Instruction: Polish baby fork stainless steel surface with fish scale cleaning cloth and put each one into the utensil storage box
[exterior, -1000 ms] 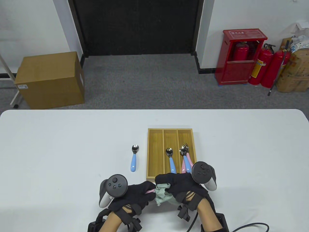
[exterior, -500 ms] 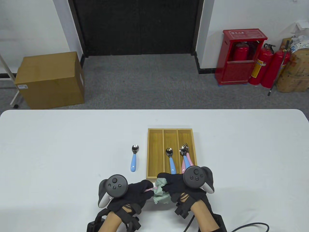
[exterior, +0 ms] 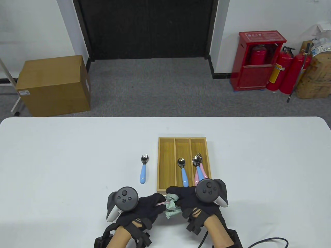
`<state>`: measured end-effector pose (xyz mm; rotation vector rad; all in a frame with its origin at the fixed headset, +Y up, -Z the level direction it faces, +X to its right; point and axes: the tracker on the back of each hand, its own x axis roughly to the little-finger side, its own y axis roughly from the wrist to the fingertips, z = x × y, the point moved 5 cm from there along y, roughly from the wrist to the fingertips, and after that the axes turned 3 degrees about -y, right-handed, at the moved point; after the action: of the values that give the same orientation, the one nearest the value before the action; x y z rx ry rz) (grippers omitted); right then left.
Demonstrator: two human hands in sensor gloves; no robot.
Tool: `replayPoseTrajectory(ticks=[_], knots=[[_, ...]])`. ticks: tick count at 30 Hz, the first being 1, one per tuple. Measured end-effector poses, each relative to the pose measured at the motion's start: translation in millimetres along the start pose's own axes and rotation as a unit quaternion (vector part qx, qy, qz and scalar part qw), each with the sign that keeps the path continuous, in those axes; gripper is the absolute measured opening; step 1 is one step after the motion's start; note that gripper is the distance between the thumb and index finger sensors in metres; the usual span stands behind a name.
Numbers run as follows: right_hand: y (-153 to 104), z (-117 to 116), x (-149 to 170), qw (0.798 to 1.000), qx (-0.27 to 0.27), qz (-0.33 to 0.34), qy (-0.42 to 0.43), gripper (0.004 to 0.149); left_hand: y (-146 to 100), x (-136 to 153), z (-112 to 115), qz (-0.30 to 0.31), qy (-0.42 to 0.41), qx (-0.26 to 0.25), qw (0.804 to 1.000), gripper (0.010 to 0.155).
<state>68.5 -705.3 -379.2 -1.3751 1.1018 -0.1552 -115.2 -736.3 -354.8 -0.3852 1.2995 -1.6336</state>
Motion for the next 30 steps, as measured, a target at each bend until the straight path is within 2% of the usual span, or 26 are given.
replayPoseTrajectory(ticks=[8, 15, 20, 22, 25, 30], knots=[[-5.2, 17.2, 11.2, 0.994, 0.104, -0.031, 0.004, 0.049, 0.8, -10.0, -7.2, -0.007, 0.027, -0.031, 0.999, 0.050], [-9.8, 22.4, 20.9, 0.991, 0.124, -0.053, 0.006, 0.049, 2.4, -20.5, -13.1, -0.025, 0.066, -0.034, 0.997, 0.051], [-20.7, 41.2, 35.6, 0.979, 0.183, -0.085, -0.010, 0.049, 13.3, -13.6, -24.0, -0.072, 0.080, -0.041, 0.993, 0.050], [-26.8, 52.3, 43.5, 0.971, 0.225, -0.080, 0.022, 0.050, 20.7, -5.2, -25.9, -0.113, 0.105, -0.045, 0.987, 0.050], [-34.6, 62.4, 55.3, 0.955, 0.265, -0.088, 0.103, 0.050, 36.1, 2.0, -29.7, -0.173, 0.176, -0.057, 0.967, 0.051], [-37.0, 64.4, 57.0, 0.957, 0.257, -0.078, 0.108, 0.050, 67.4, 8.4, -31.8, -0.231, 0.241, -0.080, 0.939, 0.053]])
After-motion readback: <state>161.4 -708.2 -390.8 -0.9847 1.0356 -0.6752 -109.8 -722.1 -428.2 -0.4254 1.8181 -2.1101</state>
